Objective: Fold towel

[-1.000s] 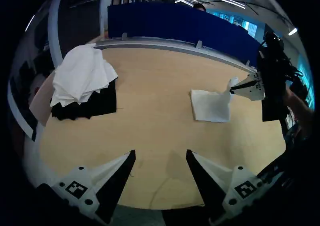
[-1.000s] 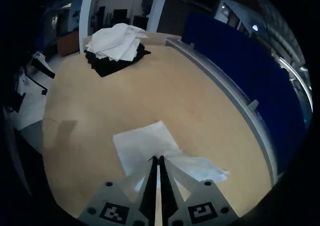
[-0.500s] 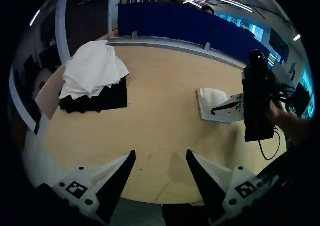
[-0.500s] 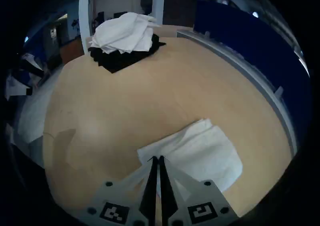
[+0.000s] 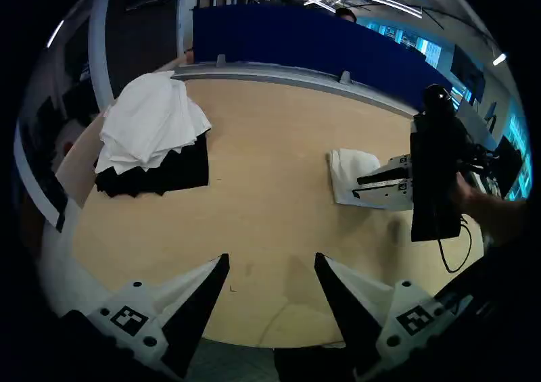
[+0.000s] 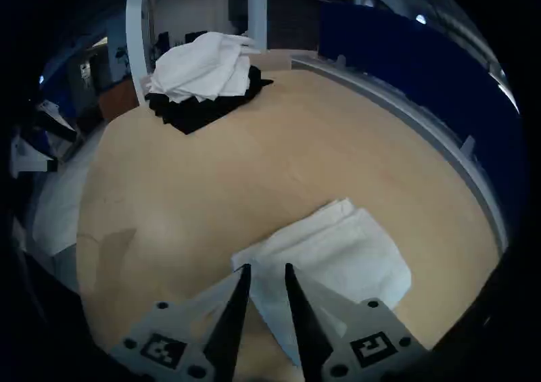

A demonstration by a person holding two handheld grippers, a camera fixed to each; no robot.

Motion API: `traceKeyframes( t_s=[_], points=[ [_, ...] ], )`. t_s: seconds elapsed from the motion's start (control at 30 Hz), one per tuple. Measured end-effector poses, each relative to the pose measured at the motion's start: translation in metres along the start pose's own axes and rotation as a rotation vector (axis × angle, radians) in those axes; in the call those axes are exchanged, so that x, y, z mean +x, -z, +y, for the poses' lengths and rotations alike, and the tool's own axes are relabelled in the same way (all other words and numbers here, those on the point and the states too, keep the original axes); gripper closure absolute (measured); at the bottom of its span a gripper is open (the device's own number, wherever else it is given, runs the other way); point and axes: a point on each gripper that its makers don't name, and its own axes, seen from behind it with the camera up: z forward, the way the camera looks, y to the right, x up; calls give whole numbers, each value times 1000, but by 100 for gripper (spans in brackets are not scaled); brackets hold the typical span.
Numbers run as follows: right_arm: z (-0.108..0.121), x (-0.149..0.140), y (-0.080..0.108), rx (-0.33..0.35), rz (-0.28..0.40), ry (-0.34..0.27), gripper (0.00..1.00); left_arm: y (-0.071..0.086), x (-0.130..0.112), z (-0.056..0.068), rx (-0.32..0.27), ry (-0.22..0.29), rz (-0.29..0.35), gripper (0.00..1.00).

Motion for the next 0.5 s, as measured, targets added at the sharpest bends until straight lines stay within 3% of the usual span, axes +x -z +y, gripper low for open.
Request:
traceKeyframes(
  t_s=[0.07, 0.17, 0.5],
  points=[
    [1, 3, 4, -4, 13, -4, 39, 0, 1, 1, -1, -1, 1, 7],
    [4, 4, 8, -16, 25, -13, 34, 0, 2, 2, -2, -2, 2, 6],
    [18, -27, 33, -65, 8, -87, 29, 1, 6, 4, -7, -6, 4, 7]
  ],
)
